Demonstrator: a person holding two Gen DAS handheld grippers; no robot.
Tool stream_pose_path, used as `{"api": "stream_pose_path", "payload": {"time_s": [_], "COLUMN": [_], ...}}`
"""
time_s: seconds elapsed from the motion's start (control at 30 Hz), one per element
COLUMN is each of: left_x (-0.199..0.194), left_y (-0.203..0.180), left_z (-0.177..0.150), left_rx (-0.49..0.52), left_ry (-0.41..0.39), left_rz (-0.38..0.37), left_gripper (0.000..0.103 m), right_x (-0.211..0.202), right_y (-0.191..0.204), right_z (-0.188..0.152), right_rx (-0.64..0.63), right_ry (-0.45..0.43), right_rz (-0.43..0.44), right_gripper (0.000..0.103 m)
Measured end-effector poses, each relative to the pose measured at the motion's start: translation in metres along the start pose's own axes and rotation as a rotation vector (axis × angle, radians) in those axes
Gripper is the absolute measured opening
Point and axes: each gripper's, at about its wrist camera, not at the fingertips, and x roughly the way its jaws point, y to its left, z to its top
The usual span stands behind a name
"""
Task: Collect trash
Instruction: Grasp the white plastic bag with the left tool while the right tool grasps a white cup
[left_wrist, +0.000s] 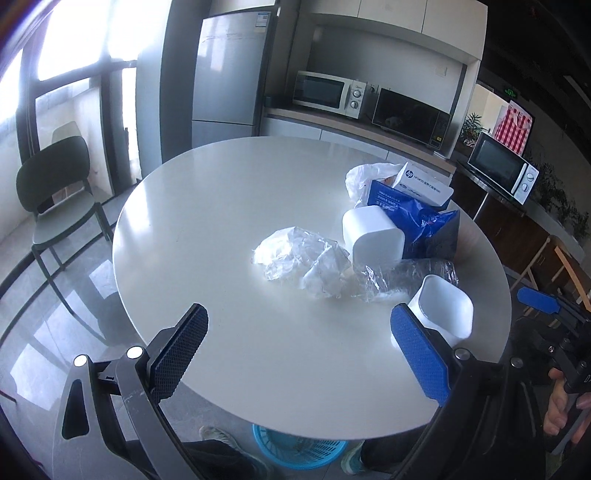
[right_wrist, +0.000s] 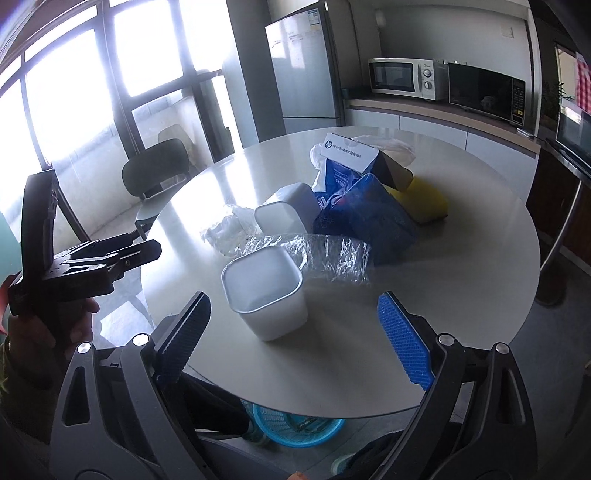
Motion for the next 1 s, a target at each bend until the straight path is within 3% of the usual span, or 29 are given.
{"api": "stream_pose_path", "payload": {"time_s": [0.3, 0.5, 0.7, 0.8, 0.87, 1.0], "left_x": [0.041, 0.068, 0.095, 0.098, 0.099, 0.094], "left_y": [0.002, -0.001, -0.001, 0.002, 0.004, 0.011], "left_z": [0.027, 0.042, 0.039, 0.038, 0.036, 0.031], "left_rx": [0.011, 0.023, 0.049, 0.058, 0.051, 0.034], "left_ry": [0.057, 0.098, 0.163, 0.175, 0.184, 0.177], "left_rz": [0.022, 0.031, 0.052, 0.035, 0.013, -0.009], "left_gripper": [0.097, 0.097, 0.097, 0.095, 0.087, 0.072], "right_x": [0.04, 0.063, 0.074, 0.077, 0.078, 0.078], "right_y": [-0.007, -0.002, -0.003, 0.0, 0.003, 0.008], "right_z": [0.021, 0.028, 0.027, 0.026, 0.024, 0.018], "right_rx": [-0.018, -0.039, -0.025, -0.031, -0.035, -0.045], "right_ry": [0.072, 0.127, 0.167, 0.176, 0.182, 0.188], "right_rz": [0.014, 0.042, 0.079, 0.073, 0.083, 0.08], "right_gripper": [0.087, 0.078, 0.06, 0.043, 0.027, 0.012]}}
